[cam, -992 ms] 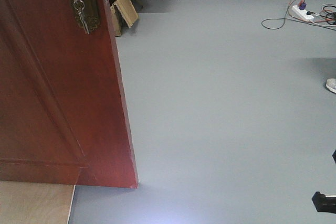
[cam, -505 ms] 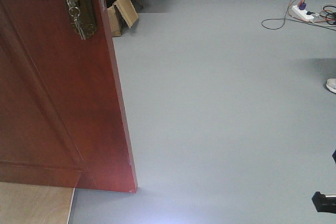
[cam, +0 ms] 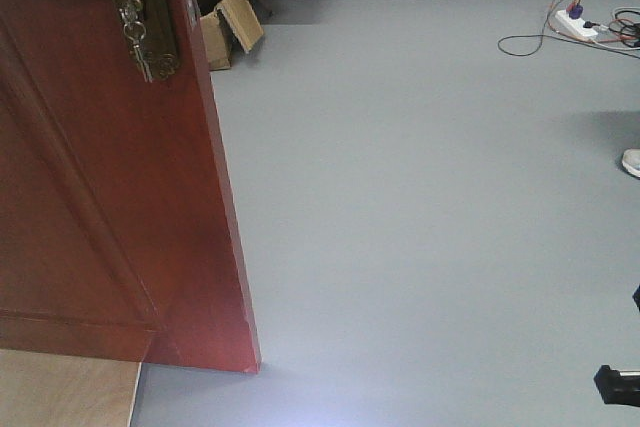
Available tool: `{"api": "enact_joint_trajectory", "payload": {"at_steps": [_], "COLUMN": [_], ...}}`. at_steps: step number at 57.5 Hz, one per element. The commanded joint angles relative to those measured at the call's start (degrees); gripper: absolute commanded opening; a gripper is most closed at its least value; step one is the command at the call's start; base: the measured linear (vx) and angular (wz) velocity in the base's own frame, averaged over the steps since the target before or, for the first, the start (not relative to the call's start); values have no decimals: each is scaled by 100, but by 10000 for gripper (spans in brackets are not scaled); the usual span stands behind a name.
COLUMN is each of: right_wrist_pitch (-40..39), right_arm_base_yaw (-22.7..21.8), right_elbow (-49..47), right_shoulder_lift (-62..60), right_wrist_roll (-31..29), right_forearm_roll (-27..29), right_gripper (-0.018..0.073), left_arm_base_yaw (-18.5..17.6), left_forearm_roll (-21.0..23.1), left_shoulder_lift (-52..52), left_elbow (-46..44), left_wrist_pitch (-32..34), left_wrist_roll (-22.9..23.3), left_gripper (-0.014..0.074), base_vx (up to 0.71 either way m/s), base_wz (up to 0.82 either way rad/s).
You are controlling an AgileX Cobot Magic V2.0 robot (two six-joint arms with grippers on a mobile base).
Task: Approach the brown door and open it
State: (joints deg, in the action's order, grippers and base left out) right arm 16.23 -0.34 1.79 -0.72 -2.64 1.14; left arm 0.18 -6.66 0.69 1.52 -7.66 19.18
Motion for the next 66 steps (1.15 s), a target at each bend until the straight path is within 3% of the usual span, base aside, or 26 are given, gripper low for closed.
{"api": "enact_joint_trajectory", "payload": {"at_steps": [1, 9, 66], "right_wrist_pitch": [-470, -470, -470], "right_arm_base_yaw": [-10, -10, -10], "right_elbow": [22, 22, 22], "right_shoulder_lift": [69, 69, 69], "right_wrist_roll": [-31, -31, -31], "right_forearm_roll": [-35, -35, -35], "right_gripper": [0, 0, 0], "left_arm_base_yaw": [27, 27, 27], "left_forearm_roll": [-14, 102, 179], "left_shoulder_lift": [35, 35, 35], "left_elbow": [-97, -97, -97], "left_wrist_pitch": [497, 502, 485], "left_wrist_roll": [-326, -758, -758], "left_gripper": [-3, -3, -3], "base_vx": [0, 0, 0], "base_wz": [0, 0, 0]}}
